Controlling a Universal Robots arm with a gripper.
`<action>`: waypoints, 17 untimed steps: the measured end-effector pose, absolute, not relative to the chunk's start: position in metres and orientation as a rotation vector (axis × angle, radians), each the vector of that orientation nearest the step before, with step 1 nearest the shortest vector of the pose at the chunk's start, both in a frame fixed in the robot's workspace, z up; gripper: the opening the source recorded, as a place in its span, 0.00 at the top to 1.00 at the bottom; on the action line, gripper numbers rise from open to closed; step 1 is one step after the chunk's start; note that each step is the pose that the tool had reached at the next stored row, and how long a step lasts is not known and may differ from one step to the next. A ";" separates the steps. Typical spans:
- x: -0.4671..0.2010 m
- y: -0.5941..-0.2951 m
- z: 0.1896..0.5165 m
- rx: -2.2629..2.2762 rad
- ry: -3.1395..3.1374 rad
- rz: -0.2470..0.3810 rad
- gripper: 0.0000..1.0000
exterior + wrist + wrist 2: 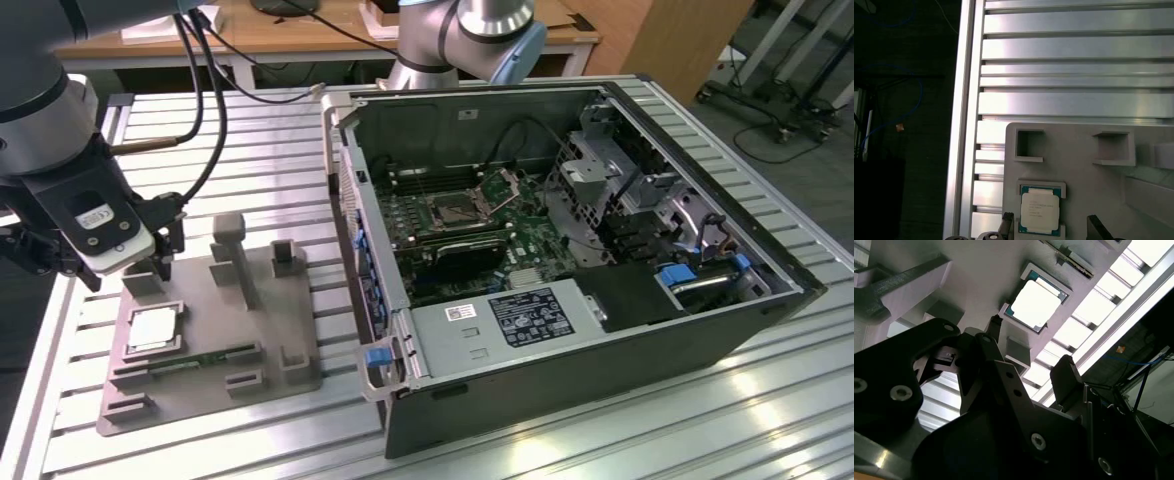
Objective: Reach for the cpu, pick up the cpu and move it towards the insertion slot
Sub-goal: 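Pick up the cpu and move it towards the insertion slot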
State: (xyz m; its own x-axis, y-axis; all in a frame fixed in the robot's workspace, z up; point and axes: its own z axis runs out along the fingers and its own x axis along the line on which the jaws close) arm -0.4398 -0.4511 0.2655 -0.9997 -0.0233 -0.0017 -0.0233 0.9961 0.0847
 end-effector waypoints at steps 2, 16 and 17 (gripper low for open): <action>-0.440 -0.451 0.265 -0.037 3.138 0.133 0.34; -0.440 -0.451 0.255 -0.037 3.138 0.133 0.34; -0.440 -0.451 0.255 -0.037 3.138 0.133 0.34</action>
State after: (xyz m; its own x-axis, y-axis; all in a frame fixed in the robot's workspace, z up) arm -0.4398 -0.4512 0.2545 -0.9997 -0.0233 -0.0017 -0.0234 0.9961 0.0848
